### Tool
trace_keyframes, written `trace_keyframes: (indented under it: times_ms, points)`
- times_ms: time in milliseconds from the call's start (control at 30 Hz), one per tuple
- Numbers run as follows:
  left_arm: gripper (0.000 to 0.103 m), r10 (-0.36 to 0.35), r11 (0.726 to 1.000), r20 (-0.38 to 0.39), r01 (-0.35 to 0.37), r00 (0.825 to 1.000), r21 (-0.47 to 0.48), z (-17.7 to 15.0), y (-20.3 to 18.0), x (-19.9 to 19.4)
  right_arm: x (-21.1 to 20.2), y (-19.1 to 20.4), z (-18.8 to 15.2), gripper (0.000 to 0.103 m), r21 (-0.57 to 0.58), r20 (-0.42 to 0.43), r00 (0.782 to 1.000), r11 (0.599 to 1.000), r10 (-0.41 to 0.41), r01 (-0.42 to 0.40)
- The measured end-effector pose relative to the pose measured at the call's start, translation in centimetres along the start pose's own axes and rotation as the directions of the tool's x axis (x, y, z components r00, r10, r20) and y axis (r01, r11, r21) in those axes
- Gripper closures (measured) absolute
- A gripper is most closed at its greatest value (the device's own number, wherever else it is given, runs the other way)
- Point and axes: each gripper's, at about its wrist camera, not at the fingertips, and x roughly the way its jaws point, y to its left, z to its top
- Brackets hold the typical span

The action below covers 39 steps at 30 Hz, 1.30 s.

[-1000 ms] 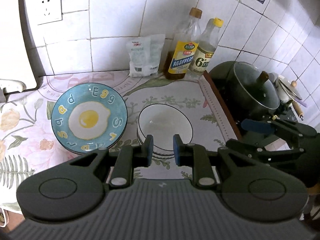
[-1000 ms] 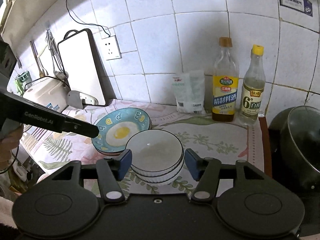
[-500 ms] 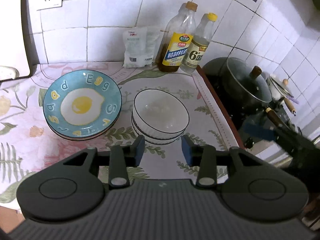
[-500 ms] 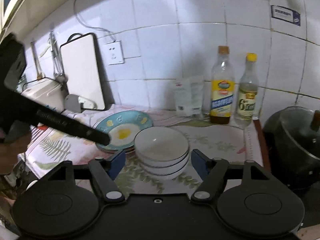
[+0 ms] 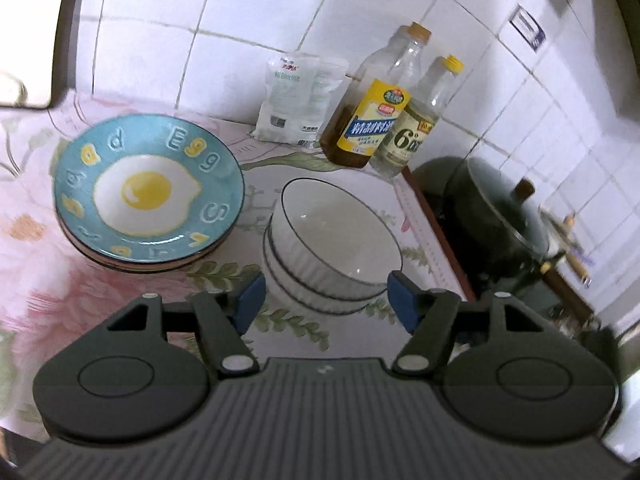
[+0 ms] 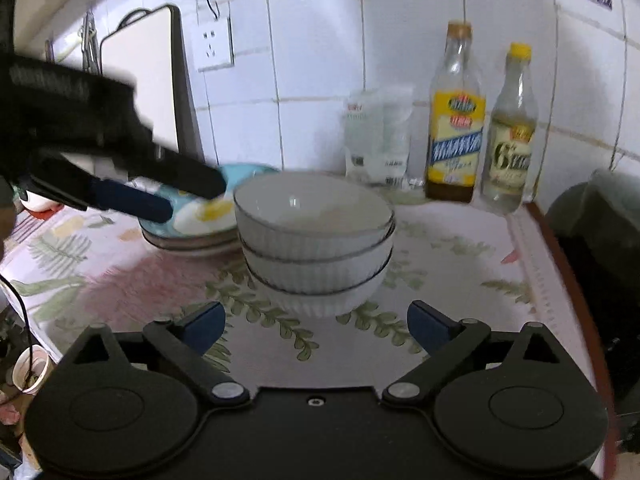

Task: Organize plates and bowls
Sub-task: 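Grasp the rim of the three-bowl stack with the right gripper and lift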

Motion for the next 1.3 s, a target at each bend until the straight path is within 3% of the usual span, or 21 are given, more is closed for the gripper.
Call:
trace_keyframes:
  times_ms: [200, 367, 567, 967, 1100, 1300]
  points:
    - [0.033, -0.04, 0.989, -0.007, 0.039, 0.999, -0.146, 0.7, 2.2, 2.8, 3.2, 0.6, -0.1, 0.004, 0.002, -0.032, 0.999, 1.0, 0.002, -0.002]
    - [0.037, -0.068, 0.972, -0.079, 0.048, 0.995, -0.23, 1.2, 4.3, 5.2, 4.7, 0.2, 0.4, 0.004, 0.016, -0.032, 0.999, 1.0, 0.005, -0.005]
    - [0.045, -0.075, 0.974, -0.112, 0.049, 0.991, -0.222, 1.4, 5.0, 6.9, 6.2, -0.3, 0.8, 0.003, 0.002, -0.027, 0.999, 1.0, 0.016, -0.016]
    - [0.047, -0.083, 0.973, -0.148, 0.049, 0.986, -0.225, 1.6, 5.0, 8.8, 7.7, -1.0, 0.7, 0.0, -0.022, -0.003, 0.998, 0.998, 0.055, -0.055]
    - [0.047, -0.055, 0.978, -0.156, 0.022, 0.986, -0.207, 1.7, 4.7, 9.5, 8.1, -1.2, 0.7, 0.0, -0.019, -0.003, 0.997, 0.997, 0.071, -0.071]
    - [0.056, -0.022, 0.986, -0.156, -0.005, 0.987, -0.169, 1.6, 4.1, 9.7, 8.0, -1.1, 0.5, 0.0, -0.022, 0.006, 0.997, 0.997, 0.077, -0.077]
